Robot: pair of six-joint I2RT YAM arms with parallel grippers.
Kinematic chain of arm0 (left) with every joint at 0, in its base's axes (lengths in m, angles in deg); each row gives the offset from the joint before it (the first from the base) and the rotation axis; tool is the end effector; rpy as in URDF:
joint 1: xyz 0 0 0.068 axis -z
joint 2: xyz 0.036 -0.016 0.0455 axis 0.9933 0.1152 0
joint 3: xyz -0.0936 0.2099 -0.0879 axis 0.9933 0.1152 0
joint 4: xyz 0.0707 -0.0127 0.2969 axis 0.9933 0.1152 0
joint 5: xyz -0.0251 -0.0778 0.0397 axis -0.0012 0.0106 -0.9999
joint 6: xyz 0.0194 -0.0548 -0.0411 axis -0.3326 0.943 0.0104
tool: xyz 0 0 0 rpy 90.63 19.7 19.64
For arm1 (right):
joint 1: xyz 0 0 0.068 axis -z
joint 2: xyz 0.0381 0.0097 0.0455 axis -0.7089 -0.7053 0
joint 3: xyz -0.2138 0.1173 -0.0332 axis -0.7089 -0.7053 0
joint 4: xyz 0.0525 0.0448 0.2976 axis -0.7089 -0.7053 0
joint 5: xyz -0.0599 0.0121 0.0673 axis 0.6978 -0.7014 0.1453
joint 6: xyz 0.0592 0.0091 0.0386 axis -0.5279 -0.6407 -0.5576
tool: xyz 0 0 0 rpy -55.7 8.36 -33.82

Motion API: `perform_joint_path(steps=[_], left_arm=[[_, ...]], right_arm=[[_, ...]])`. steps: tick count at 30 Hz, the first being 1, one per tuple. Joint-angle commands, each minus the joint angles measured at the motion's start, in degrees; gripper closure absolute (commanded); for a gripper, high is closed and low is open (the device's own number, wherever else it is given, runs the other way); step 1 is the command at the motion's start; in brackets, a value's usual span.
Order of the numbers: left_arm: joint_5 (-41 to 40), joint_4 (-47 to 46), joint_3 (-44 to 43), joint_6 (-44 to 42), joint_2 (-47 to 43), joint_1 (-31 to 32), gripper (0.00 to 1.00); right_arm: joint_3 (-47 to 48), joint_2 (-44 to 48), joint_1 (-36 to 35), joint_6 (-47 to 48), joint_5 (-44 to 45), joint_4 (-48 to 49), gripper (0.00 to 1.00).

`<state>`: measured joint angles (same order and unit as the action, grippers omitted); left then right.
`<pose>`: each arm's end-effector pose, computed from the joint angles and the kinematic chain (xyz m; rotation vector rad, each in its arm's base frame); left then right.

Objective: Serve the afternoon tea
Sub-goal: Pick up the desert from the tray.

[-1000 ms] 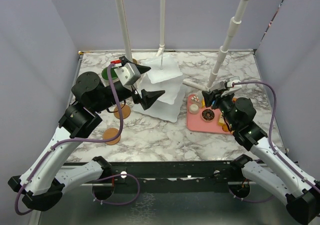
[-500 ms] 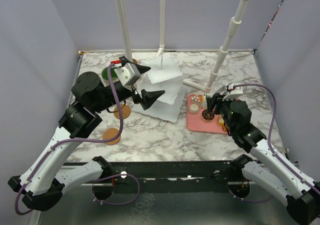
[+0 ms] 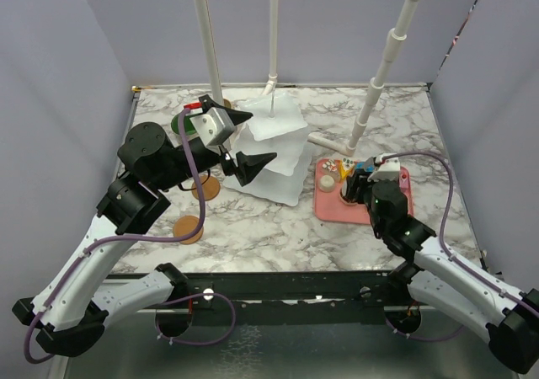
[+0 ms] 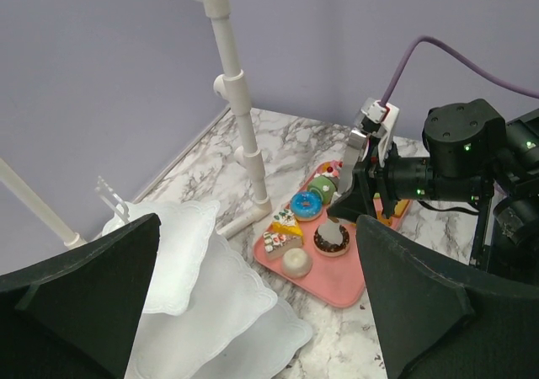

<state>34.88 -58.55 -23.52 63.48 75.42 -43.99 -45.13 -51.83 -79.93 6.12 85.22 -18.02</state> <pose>0.1821 -0.1781 0.4839 0.8762 1.2391 -0.7417 0.2332 0.1267 0.1998 0.0235 1.8239 0.1218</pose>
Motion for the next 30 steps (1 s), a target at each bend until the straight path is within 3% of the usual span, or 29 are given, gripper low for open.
perform_joint_path(steps=[1,9,30], left_arm=[[0.56,0.87,0.55,-0.62,-0.71,0.15,0.01],[0.61,0.86,0.47,-0.62,-0.70,0.15,0.01],[1.06,0.44,0.81,-0.88,-1.22,0.11,0.01]], right_arm=[[-2.46,-0.54,-2.64,0.88,7.03,8.25,0.42],[-7.38,-1.79,-4.33,2.21,9.96,16.62,0.39],[-8.24,-7.84,-7.22,-1.11,17.64,19.66,0.30]])
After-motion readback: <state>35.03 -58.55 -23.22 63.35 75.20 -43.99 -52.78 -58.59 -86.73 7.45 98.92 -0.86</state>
